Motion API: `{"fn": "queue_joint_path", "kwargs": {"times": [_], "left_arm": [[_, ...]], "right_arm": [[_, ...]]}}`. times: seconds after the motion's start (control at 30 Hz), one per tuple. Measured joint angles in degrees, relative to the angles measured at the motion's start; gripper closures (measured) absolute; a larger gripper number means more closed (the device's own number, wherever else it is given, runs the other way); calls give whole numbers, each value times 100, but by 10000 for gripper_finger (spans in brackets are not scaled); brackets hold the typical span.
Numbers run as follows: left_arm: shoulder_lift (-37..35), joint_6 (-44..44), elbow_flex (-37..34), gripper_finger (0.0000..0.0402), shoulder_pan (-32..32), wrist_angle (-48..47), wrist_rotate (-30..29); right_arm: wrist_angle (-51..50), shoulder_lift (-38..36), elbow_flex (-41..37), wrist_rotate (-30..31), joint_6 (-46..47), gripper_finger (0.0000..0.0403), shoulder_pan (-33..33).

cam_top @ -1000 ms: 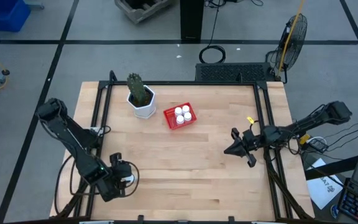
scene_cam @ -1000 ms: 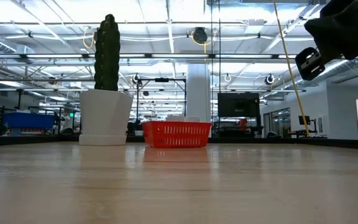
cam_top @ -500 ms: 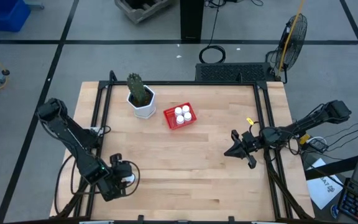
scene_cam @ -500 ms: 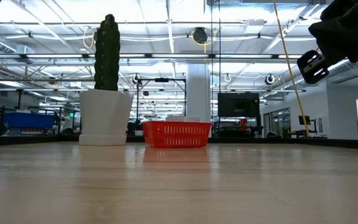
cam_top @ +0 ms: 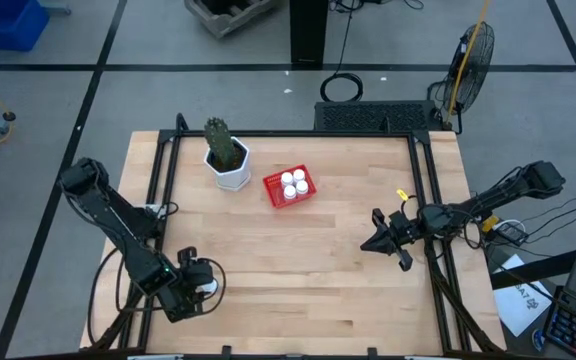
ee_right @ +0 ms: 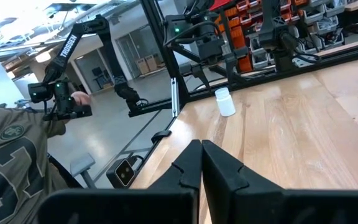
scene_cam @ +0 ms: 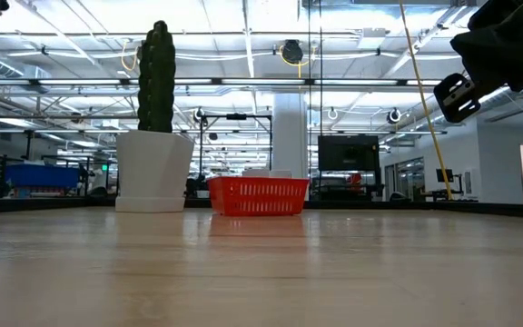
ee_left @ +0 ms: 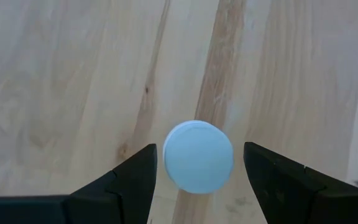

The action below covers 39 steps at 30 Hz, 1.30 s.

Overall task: Pick and place pill bottles into a basket
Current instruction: Put the white pill bottle into the red bin

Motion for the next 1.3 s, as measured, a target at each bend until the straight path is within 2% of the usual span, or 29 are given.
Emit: {"fn": "queue_joint_path", "kwargs": {"times": [0.3, 0.53, 0.73, 0.83, 1.03, 1.3], "left_arm": [[0, 74, -91, 163, 114, 191, 173], [0, 111, -91, 239, 155, 201, 234], [-4, 276, -91, 240, 305, 227, 308], [-4, 629, -98, 240, 484, 459, 60], [-4, 1820, -96, 240, 1117, 1366, -33], [-3, 3387, 0, 239, 2394, 2070, 256]], "right_arm": [[-15, 0, 0, 1, -1, 402, 0], [-17, -2, 0, 1, -2, 402, 0], [-17, -2, 0, -8, -5, 399, -4], [-17, -2, 0, -17, -5, 399, -7], [-17, -2, -2, -21, -5, 401, -7], [-17, -2, -4, -23, -5, 401, -7]]}}
